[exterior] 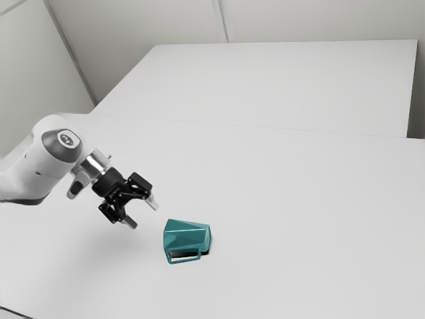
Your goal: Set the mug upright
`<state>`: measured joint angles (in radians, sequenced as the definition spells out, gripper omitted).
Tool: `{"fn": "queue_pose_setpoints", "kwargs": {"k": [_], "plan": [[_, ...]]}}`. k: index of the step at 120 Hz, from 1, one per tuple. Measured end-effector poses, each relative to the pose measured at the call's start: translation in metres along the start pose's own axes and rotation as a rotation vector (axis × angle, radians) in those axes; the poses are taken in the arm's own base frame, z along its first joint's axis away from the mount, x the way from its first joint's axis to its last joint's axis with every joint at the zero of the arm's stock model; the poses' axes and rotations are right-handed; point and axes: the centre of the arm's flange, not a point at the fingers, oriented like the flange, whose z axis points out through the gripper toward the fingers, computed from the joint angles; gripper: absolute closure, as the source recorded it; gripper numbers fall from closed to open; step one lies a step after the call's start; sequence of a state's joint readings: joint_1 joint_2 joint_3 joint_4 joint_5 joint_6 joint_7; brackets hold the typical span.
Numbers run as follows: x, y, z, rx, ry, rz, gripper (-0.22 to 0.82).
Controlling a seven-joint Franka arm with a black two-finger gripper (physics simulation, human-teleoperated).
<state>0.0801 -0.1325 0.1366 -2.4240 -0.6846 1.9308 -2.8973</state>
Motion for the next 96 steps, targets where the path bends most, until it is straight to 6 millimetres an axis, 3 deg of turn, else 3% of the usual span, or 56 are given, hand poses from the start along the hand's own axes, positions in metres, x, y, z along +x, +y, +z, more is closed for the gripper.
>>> {"fn": "queue_pose_setpoints", "kwargs": {"k": [37, 96], "plan": [[-0.018, 0.016, 0.035, 0.121, 0.001, -0.131, 0.00], [-0.024, 0.003, 0.074, 0.235, -0.008, -0.218, 0.00]]}}
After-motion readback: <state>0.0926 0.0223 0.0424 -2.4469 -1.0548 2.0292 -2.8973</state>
